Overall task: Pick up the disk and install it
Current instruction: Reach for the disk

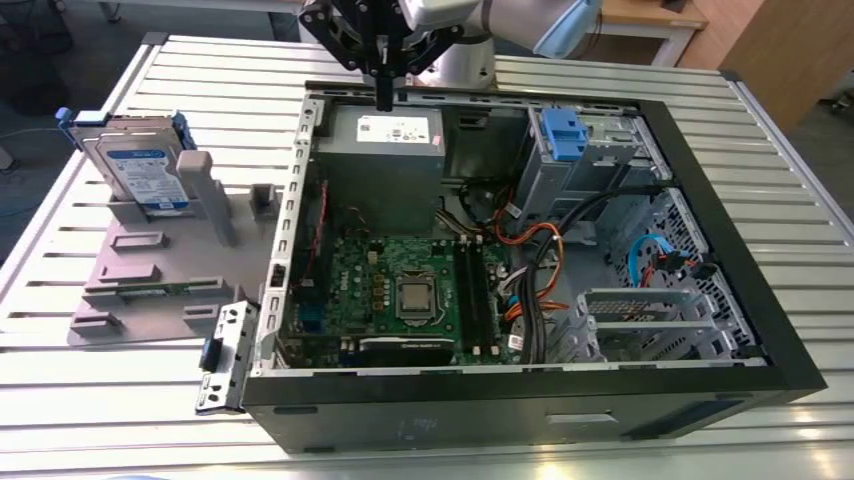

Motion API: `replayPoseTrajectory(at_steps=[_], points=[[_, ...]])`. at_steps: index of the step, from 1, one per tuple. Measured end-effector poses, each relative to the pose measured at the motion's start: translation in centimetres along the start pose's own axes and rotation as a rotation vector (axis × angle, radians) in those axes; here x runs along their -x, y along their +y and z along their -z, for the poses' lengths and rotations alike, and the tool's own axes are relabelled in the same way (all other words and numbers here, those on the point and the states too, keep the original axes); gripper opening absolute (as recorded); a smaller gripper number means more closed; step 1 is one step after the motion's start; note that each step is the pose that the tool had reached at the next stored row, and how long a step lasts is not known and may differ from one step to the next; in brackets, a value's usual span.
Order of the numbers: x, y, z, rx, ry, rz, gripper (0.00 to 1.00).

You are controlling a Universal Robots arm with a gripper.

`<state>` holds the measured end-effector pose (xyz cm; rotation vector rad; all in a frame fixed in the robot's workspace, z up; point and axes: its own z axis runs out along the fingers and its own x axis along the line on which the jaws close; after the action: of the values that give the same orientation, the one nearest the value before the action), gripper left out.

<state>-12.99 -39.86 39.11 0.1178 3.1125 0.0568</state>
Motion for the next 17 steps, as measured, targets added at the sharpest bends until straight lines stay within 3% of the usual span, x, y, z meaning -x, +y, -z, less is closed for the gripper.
replayPoseTrajectory(at_steps=[15,17], points=[[-0.22,-0.02,-0.14,-0.0010,-0.0002,0.000,0.11],[-0.28,-0.04,-0.39,-0.0010,-0.0002,0.000,0.11]])
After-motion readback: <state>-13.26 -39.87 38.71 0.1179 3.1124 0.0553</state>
